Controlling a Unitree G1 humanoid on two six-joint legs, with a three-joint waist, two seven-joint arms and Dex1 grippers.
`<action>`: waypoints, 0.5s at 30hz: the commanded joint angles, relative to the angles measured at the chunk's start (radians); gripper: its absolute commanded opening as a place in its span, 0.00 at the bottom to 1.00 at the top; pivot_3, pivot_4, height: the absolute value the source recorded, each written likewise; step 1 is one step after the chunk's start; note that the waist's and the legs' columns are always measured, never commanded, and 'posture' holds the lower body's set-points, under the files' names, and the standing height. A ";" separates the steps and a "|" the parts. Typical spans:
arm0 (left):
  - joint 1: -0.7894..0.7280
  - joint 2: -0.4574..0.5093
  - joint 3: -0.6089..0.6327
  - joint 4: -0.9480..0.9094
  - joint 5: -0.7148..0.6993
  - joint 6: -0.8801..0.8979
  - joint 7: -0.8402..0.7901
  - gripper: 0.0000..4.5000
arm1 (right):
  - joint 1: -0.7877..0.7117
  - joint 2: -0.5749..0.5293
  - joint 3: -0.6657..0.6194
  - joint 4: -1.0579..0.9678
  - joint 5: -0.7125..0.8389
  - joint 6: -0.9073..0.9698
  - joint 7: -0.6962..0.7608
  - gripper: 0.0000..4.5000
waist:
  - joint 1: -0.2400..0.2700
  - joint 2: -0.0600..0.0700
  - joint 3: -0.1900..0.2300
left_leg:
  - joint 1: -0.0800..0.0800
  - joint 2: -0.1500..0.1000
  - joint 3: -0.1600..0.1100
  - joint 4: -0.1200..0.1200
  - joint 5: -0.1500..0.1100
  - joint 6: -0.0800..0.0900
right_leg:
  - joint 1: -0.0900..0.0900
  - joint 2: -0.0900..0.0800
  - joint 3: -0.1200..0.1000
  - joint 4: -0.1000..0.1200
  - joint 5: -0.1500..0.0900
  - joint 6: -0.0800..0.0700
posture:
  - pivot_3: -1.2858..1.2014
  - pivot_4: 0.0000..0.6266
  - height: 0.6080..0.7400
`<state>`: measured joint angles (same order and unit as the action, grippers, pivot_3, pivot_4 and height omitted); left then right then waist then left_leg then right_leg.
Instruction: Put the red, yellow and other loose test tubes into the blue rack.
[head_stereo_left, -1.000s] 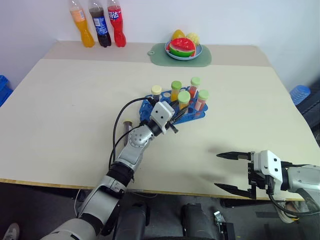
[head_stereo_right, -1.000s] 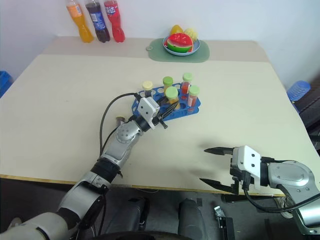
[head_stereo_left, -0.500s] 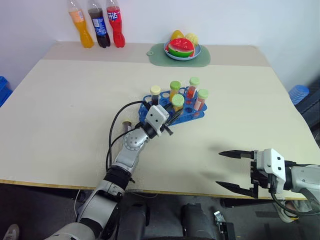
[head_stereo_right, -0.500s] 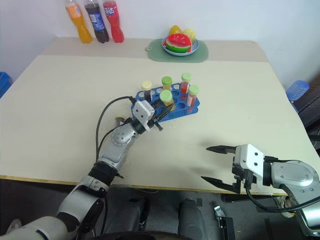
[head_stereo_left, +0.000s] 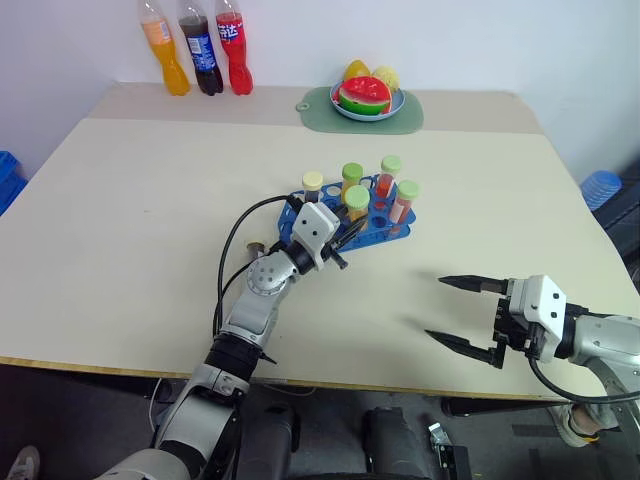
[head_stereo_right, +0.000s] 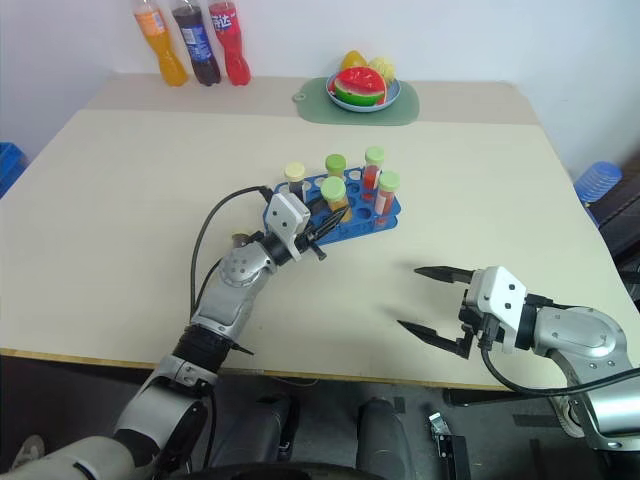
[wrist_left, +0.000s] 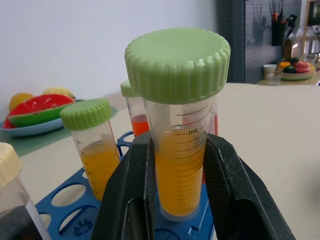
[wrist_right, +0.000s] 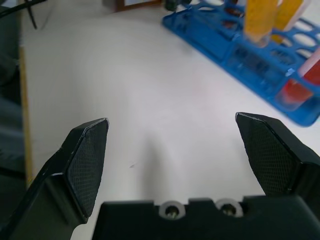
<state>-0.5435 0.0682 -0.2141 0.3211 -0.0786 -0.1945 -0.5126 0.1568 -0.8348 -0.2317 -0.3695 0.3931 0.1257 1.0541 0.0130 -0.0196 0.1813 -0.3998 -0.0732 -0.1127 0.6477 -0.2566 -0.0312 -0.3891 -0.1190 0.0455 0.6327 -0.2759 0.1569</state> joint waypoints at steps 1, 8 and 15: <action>-0.006 -0.001 0.005 -0.067 -0.008 0.064 -0.003 0.18 | -0.001 0.008 -0.001 -0.005 -0.007 -0.011 -0.014 1.00 | 0.000 0.000 0.000 | 0.000 0.000 0.000 0.000 0.000 0.000 | 0.000 0.000 0.000 0.000 0.000 0.000 | 0.52 0.24 1.00; -0.083 -0.026 0.009 -0.026 0.003 0.169 0.018 0.18 | -0.056 0.034 0.025 0.026 -0.045 -0.008 -0.072 1.00 | 0.000 0.000 0.000 | 0.000 0.000 0.000 0.000 0.000 0.000 | 0.000 0.000 0.000 0.000 0.000 0.000 | 0.52 0.24 1.00; -0.150 -0.029 0.031 0.037 0.013 0.231 0.051 0.18 | -0.113 0.072 0.021 0.071 -0.065 -0.020 -0.143 1.00 | 0.000 0.000 0.000 | 0.000 0.000 0.000 0.000 0.000 0.000 | 0.000 0.000 0.000 0.000 0.000 0.000 | 0.52 0.24 1.00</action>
<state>-0.6621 0.0394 -0.2111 0.3633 -0.0725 0.0377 -0.4785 0.0567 -0.7703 -0.1949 -0.2964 0.3285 0.1232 0.9298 0.0131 -0.0199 0.1815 -0.4000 -0.0734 -0.1129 0.6480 -0.2565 -0.0313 -0.3894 -0.1188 0.0453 0.6329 -0.2758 0.1569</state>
